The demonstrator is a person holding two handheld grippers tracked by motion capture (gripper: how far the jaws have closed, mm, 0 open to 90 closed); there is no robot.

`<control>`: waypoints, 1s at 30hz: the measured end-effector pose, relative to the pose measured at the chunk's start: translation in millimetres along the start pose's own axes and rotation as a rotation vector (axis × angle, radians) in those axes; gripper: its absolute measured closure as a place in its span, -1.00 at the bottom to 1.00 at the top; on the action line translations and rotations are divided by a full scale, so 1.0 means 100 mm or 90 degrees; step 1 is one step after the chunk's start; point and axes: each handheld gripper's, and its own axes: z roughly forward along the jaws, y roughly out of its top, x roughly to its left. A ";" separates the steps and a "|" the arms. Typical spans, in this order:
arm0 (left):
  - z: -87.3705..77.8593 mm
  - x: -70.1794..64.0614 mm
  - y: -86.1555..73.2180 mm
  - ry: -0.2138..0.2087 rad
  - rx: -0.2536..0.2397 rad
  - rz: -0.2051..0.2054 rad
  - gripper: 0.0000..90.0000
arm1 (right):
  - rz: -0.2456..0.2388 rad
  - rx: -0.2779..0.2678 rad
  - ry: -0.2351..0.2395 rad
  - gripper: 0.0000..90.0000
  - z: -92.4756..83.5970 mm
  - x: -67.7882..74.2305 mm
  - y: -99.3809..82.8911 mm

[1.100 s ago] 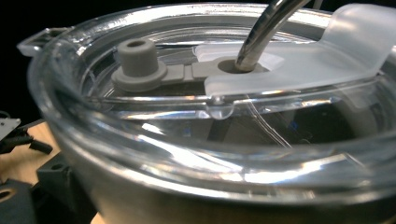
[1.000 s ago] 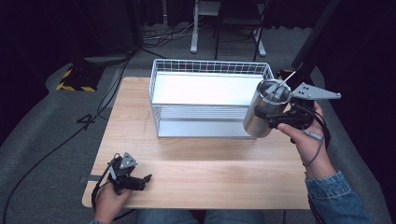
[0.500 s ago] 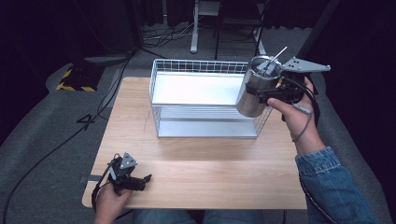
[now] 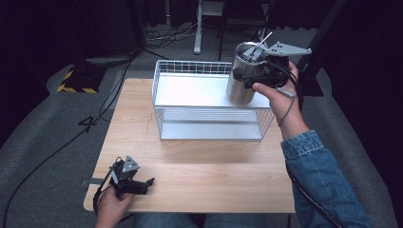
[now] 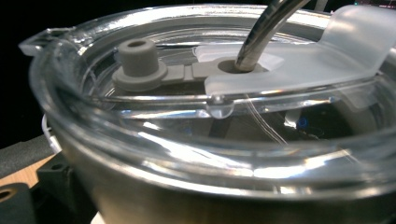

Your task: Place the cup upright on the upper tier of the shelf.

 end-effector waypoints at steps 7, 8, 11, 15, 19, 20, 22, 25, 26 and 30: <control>0.00 0.00 0.00 -0.001 -0.001 0.000 -0.92 | -0.010 -0.001 -0.006 -0.92 0.27 0.03 0.08; 0.00 0.00 0.00 0.000 -0.001 0.003 -0.92 | -0.008 -0.002 -0.006 -0.92 0.30 0.03 0.09; 0.00 0.00 0.00 -0.001 -0.001 0.000 -0.92 | -0.001 -0.002 -0.003 -0.92 0.41 0.04 0.09; 0.00 0.00 0.00 -0.001 -0.001 0.000 -0.92 | 0.014 0.001 -0.008 -0.92 0.56 0.06 0.07; 0.00 0.00 0.00 -0.002 -0.001 -0.001 -0.92 | 0.025 0.001 -0.009 -0.92 0.63 0.07 0.05; 0.00 0.01 0.01 -0.001 0.000 0.004 -0.92 | 0.026 0.002 -0.009 -0.92 0.65 0.07 0.05; 0.00 0.00 0.00 -0.001 -0.001 0.001 -0.92 | 0.029 0.004 -0.010 -0.92 0.67 0.07 0.04; 0.00 0.00 0.01 -0.002 -0.001 0.001 -0.92 | 0.032 0.009 -0.010 -0.92 0.70 0.07 0.03; 0.00 0.00 0.01 -0.002 0.000 0.001 -0.92 | 0.031 0.011 -0.010 -0.92 0.70 0.06 0.02; 0.00 0.00 0.01 -0.002 -0.001 0.001 -0.92 | 0.029 0.017 -0.012 -0.92 0.72 0.06 0.01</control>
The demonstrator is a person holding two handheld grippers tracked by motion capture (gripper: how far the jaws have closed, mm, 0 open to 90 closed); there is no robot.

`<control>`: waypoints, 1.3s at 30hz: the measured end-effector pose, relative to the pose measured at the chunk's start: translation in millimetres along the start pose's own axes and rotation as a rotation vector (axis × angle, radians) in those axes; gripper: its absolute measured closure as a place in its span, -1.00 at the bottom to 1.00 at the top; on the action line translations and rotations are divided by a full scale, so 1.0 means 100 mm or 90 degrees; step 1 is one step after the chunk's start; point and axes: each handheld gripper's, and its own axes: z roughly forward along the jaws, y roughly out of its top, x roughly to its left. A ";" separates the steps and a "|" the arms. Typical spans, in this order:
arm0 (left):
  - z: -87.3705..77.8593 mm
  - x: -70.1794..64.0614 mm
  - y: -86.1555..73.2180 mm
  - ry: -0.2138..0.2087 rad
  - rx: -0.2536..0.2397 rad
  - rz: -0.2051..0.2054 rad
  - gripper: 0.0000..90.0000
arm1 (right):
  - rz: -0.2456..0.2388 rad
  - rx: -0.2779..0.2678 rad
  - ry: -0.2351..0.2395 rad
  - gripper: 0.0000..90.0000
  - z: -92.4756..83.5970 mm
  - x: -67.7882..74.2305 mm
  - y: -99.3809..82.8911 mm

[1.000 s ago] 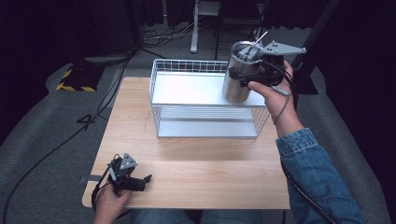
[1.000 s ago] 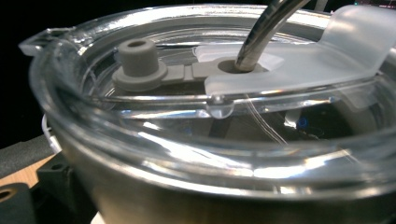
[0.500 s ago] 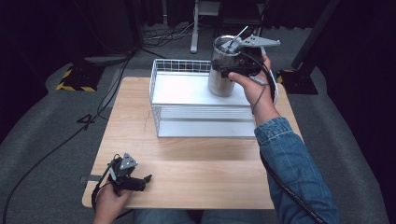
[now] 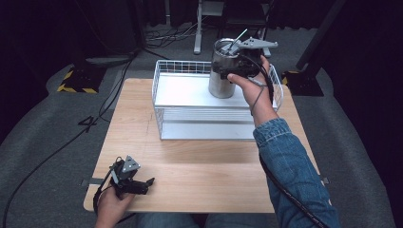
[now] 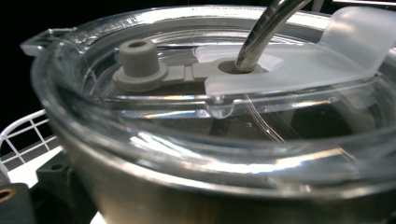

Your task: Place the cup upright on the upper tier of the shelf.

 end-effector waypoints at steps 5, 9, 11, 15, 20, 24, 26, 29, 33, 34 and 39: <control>0.00 0.00 0.00 0.000 0.000 0.000 -0.92 | 0.013 -0.003 0.005 -0.93 0.01 -0.02 -0.03; 0.00 0.00 0.00 0.000 0.000 0.000 -0.92 | 0.014 -0.008 0.011 -0.93 0.01 -0.03 -0.04; 0.00 0.00 0.00 0.000 0.000 0.000 -0.92 | 0.014 -0.011 0.009 -0.94 0.02 -0.02 -0.04; 0.00 0.00 0.00 0.000 0.000 0.000 -0.92 | 0.021 -0.009 0.001 -0.94 0.04 -0.01 -0.04; 0.00 0.00 0.00 0.000 0.000 -0.001 -0.92 | -0.004 0.004 0.020 -0.99 0.02 -0.02 -0.05; 0.00 0.00 0.00 0.000 0.000 0.000 -0.92 | 0.000 -0.007 0.006 -0.95 0.02 -0.02 -0.06; 0.00 0.00 0.00 0.000 0.000 0.003 -0.92 | 0.002 -0.015 0.001 -0.96 0.03 -0.01 -0.06; 0.00 0.00 0.00 0.000 0.000 0.000 -0.92 | -0.001 -0.026 -0.004 -0.97 0.03 0.00 -0.06; 0.00 0.00 0.00 0.000 0.000 0.000 -0.92 | -0.007 -0.036 0.006 -1.00 -0.01 -0.01 -0.05; 0.00 0.00 0.00 0.000 0.000 0.000 -0.92 | -0.007 -0.036 0.006 -1.00 -0.01 -0.01 -0.05; 0.00 0.00 0.00 0.000 0.000 0.000 -0.92 | -0.015 -0.033 0.013 -1.00 -0.06 -0.03 -0.06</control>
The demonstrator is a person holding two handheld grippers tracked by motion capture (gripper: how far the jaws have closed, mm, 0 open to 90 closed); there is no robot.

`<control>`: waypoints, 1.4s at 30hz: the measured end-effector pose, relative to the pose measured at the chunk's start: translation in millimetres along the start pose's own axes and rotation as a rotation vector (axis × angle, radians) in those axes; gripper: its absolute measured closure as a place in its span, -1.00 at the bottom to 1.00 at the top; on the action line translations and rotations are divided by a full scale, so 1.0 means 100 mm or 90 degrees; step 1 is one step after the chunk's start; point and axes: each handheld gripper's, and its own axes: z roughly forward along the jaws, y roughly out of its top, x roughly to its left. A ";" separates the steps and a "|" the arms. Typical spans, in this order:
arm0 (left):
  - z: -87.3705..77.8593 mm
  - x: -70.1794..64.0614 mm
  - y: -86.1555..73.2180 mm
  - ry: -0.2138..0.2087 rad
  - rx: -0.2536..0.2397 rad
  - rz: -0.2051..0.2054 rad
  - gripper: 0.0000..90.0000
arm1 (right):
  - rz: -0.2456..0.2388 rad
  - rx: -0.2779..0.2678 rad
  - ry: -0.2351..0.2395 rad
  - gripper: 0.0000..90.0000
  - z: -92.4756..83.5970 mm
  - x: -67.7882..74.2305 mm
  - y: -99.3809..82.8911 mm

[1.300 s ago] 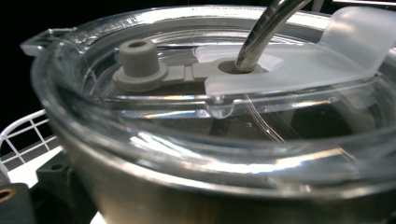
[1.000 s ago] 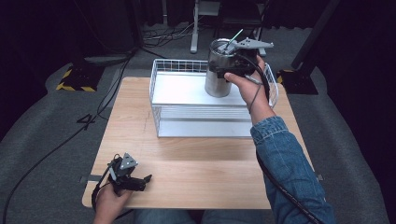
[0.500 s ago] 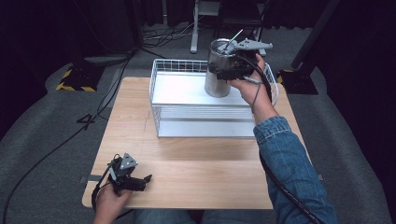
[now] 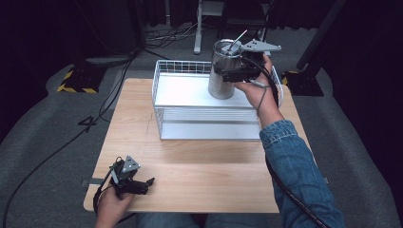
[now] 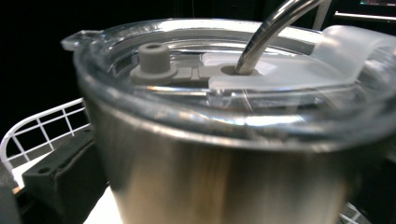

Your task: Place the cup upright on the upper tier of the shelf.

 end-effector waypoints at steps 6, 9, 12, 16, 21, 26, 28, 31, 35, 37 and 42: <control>0.00 0.00 0.00 0.000 0.000 0.000 -0.92 | -0.012 0.005 0.009 -1.00 -0.13 -0.03 -0.04; 0.00 0.00 0.00 0.000 0.000 -0.001 -0.92 | -0.015 0.002 0.009 -1.00 -0.17 -0.03 -0.04; 0.00 0.00 0.00 0.000 0.000 -0.002 -0.92 | -0.020 0.000 0.016 -1.00 -0.27 -0.04 -0.04; 0.00 0.00 0.00 0.000 0.000 -0.001 -0.92 | -0.023 -0.004 0.024 -1.00 -0.39 -0.05 -0.03; 0.00 0.00 0.00 0.000 0.001 0.003 -0.92 | -0.033 -0.007 0.035 -1.00 -0.54 -0.05 -0.02; 0.00 0.00 0.00 0.000 0.002 0.002 -0.92 | -0.043 -0.008 0.043 -1.00 -0.67 -0.03 -0.02; 0.00 0.00 0.00 0.000 0.001 0.002 -0.92 | -0.047 -0.012 0.048 -1.00 -0.74 -0.02 -0.01; 0.00 0.00 0.00 0.000 0.001 0.003 -0.92 | -0.048 -0.014 0.053 -1.00 -0.84 0.00 -0.02; 0.00 0.00 0.00 0.000 0.002 0.002 -0.92 | -0.050 -0.017 0.067 -1.00 -1.01 0.04 -0.05; 0.00 0.00 0.00 0.000 0.002 0.003 -0.92 | -0.050 -0.019 0.072 -1.00 -1.12 0.07 -0.10; 0.00 0.00 0.00 0.002 0.001 0.002 -0.92 | -0.050 -0.019 0.078 -0.99 -1.27 0.11 -0.19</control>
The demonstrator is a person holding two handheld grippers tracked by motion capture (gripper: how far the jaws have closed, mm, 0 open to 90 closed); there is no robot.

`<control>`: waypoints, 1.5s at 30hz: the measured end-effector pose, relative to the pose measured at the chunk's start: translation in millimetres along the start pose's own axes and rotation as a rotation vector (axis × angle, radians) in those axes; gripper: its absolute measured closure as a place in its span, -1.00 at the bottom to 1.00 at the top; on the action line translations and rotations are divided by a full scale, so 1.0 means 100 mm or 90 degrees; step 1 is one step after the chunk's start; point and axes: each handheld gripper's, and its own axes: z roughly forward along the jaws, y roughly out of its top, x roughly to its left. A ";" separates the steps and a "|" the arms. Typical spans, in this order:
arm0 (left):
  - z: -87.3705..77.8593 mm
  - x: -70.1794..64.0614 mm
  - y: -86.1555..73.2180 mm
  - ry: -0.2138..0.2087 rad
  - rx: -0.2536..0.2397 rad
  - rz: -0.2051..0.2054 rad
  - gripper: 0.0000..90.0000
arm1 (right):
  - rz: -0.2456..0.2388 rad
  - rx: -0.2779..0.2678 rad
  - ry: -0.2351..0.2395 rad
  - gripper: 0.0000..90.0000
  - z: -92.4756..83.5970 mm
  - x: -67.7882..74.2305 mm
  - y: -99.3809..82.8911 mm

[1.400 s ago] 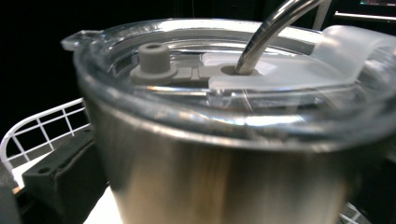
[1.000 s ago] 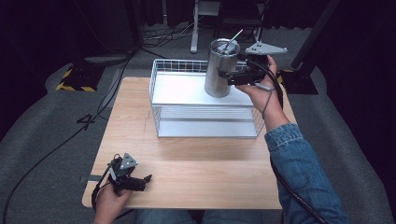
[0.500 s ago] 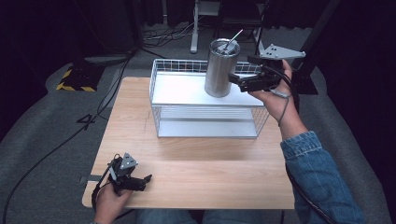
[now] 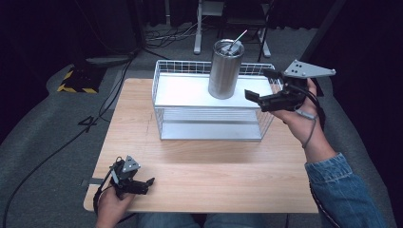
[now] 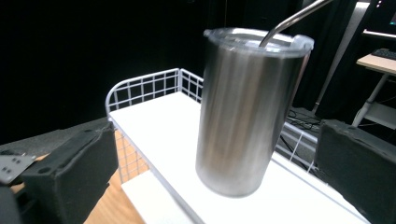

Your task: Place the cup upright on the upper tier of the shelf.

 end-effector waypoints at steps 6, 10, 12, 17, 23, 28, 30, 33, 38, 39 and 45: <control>0.00 0.00 0.00 0.000 0.000 0.000 -0.92 | 0.006 0.003 -0.004 -0.99 -0.21 0.03 -0.18; 0.00 0.00 0.00 0.000 0.000 0.000 -0.92 | 0.004 0.008 -0.012 -0.99 -0.35 0.02 -0.31; 0.00 0.00 0.00 0.000 0.000 0.000 -0.92 | -0.001 0.012 -0.021 -0.99 -0.44 0.02 -0.41; 0.00 0.00 0.00 0.000 0.000 0.000 -0.92 | -0.002 0.026 -0.030 -0.99 -0.54 0.03 -0.56; 0.00 0.00 0.00 0.000 0.000 0.001 -0.92 | 0.002 0.043 -0.041 -0.98 -0.67 0.06 -0.82; 0.00 0.00 0.00 0.001 -0.001 -0.003 -0.92 | 0.001 0.071 -0.051 -0.95 -0.73 0.08 -1.09; 0.01 0.00 0.00 0.001 -0.002 -0.003 -0.92 | 0.003 0.084 -0.053 -0.95 -0.74 0.08 -1.21; 0.01 0.00 0.00 0.001 -0.001 -0.003 -0.92 | 0.007 0.095 -0.056 -0.94 -0.74 0.09 -1.32; 0.01 0.00 0.00 0.001 -0.002 -0.002 -0.92 | 0.013 0.113 -0.061 -0.94 -0.73 0.11 -1.56; 0.01 0.00 0.00 0.001 -0.002 -0.003 -0.92 | 0.017 0.116 -0.060 -0.94 -0.73 0.12 -1.61; 0.00 0.00 0.00 0.001 -0.001 -0.003 -0.92 | 0.027 0.138 -0.061 -0.94 -0.70 0.14 -1.87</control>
